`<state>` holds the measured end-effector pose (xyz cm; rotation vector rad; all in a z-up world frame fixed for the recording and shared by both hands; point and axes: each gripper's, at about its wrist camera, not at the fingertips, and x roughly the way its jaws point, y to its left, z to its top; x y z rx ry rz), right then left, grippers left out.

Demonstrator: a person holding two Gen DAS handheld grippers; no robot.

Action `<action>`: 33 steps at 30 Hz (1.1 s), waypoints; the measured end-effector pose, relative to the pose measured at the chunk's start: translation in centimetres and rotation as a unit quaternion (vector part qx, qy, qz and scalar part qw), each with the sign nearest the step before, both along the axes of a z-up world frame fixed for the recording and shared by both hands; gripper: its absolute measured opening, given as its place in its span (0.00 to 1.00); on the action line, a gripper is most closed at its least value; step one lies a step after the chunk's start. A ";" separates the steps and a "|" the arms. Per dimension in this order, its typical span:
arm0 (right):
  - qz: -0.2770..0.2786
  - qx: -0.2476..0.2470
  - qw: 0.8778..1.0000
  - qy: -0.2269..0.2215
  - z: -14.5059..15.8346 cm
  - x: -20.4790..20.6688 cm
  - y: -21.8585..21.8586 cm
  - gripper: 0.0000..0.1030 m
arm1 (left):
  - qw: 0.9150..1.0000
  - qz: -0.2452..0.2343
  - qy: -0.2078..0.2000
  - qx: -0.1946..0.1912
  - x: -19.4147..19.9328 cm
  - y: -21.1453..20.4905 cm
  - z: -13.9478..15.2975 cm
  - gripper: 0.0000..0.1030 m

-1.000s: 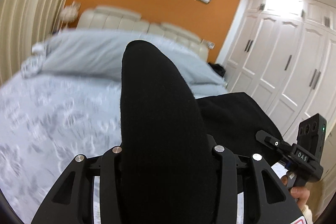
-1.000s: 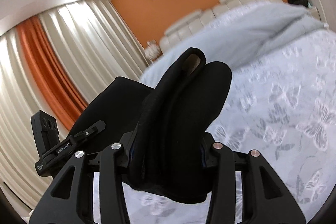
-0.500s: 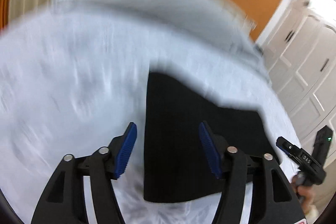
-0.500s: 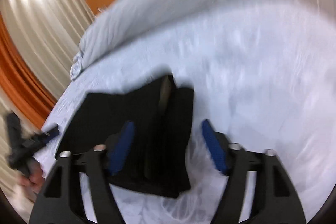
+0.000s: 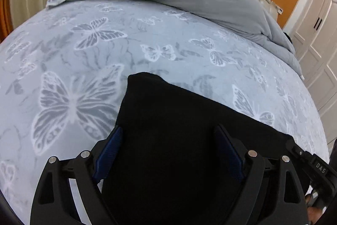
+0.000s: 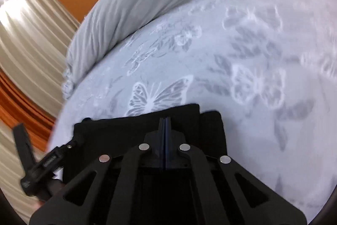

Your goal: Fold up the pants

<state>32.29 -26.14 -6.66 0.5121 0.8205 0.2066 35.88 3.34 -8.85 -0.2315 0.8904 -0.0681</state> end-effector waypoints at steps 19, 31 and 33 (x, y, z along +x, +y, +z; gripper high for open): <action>-0.065 -0.160 0.980 -0.098 12.3 -31.4 1.7 0.72 | 0.985 -0.047 -0.080 0.145 -28.2 0.6 10.9 0.84; -0.041 -0.220 0.970 -0.090 7.1 -36.8 4.6 0.91 | 0.984 -0.044 -0.070 0.155 -34.4 0.2 5.0 0.84; -0.040 -0.216 0.972 -0.085 6.6 -36.6 4.5 0.92 | 0.984 -0.042 -0.076 0.153 -34.4 0.1 4.7 0.84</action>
